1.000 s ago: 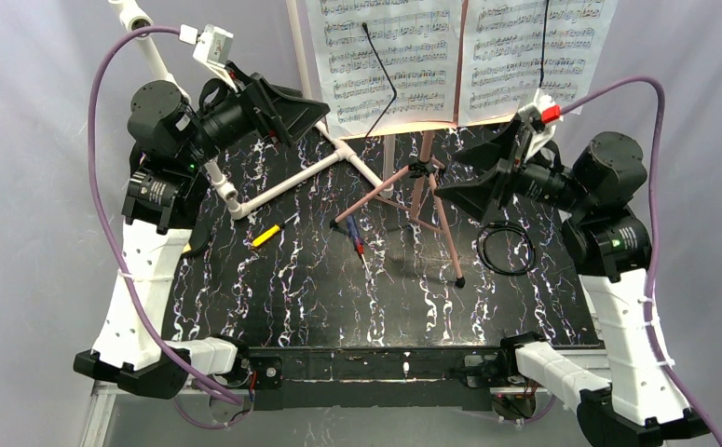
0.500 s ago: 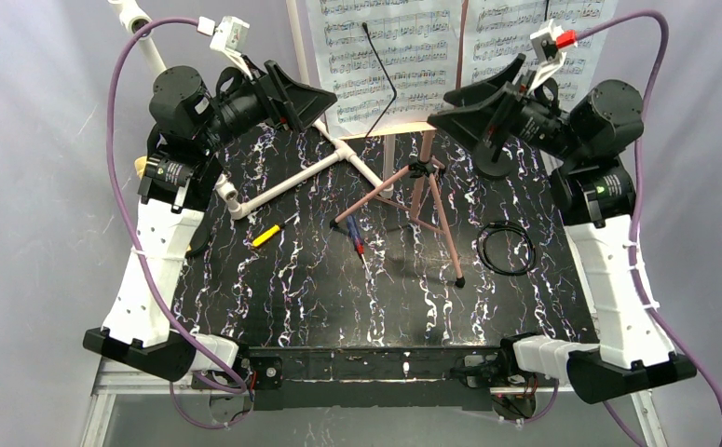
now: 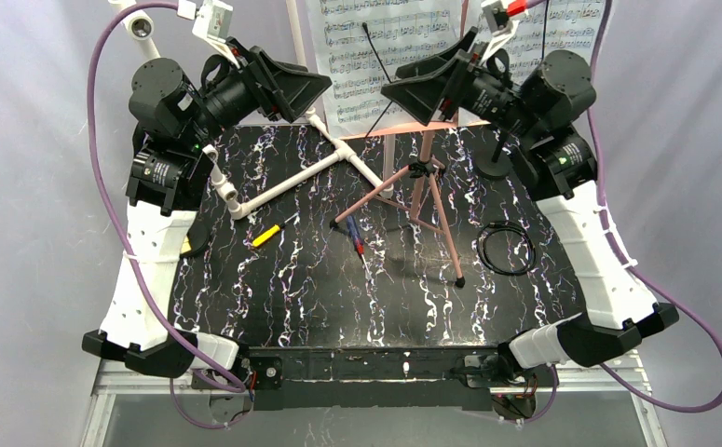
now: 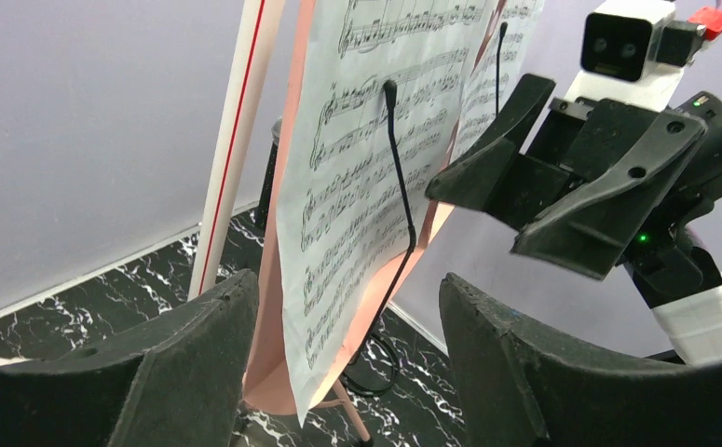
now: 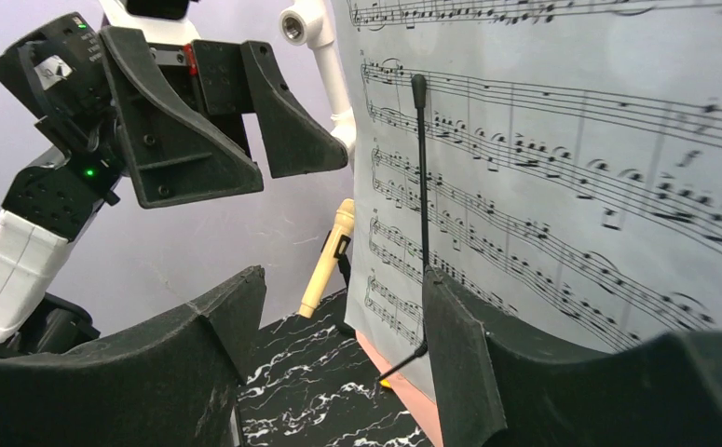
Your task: Pack up the instrument practice props
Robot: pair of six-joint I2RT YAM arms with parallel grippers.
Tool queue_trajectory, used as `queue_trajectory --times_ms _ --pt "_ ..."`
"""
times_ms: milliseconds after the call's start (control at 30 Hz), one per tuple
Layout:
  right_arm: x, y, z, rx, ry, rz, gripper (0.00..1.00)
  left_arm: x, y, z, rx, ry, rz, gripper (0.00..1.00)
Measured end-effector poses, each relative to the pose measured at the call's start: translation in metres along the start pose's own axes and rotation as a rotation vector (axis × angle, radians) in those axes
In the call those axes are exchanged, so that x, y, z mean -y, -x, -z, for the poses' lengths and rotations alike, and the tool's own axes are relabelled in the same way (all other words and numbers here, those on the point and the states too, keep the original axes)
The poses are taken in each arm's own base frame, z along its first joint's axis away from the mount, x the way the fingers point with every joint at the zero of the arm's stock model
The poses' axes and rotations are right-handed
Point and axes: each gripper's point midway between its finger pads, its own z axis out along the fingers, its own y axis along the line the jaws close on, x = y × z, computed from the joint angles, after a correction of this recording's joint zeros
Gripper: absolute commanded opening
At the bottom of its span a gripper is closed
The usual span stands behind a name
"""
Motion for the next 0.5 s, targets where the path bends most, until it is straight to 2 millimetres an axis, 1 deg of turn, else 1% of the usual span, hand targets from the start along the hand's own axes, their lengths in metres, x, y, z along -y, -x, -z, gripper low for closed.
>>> queue_trajectory --times_ms 67,167,333,500 --pt "0.000 -0.005 -0.007 -0.007 -0.008 0.004 0.69 0.001 0.004 -0.001 0.009 -0.004 -0.008 0.67" --pt "0.004 -0.010 -0.012 -0.015 -0.035 0.014 0.68 -0.001 0.005 -0.005 0.011 -0.001 -0.009 0.66" --pt "0.014 -0.011 -0.013 -0.016 -0.087 0.036 0.66 -0.014 -0.003 -0.016 -0.010 0.018 0.006 0.65" --pt "0.018 -0.009 -0.019 -0.015 -0.097 0.055 0.59 -0.026 -0.012 -0.024 -0.032 0.038 0.021 0.64"
